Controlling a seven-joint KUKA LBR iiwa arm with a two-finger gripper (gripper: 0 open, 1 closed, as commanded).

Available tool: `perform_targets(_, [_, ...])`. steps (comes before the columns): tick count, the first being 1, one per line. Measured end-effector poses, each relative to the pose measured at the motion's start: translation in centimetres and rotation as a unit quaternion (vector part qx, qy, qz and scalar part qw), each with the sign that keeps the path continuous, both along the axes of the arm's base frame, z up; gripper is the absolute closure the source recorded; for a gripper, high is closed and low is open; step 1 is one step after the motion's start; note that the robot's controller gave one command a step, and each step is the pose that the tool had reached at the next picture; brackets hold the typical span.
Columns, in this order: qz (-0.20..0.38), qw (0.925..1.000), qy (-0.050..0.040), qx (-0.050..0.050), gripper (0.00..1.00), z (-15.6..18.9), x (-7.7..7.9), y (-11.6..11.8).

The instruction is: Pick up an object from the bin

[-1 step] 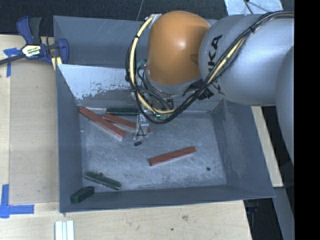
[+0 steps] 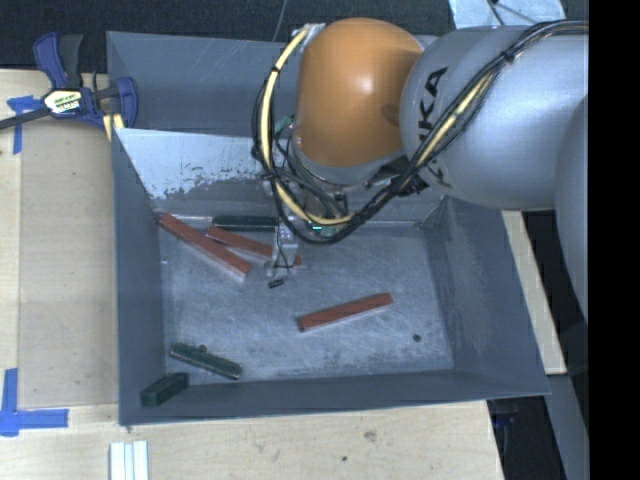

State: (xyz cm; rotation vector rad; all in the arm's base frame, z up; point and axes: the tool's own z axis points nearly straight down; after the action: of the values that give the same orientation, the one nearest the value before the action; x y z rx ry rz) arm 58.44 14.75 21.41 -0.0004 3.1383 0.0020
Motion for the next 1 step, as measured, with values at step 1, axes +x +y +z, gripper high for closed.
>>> perform_targets(1, [0.002,1.0000,-0.0029,0.001,0.00,-5.68,0.21,1.50])
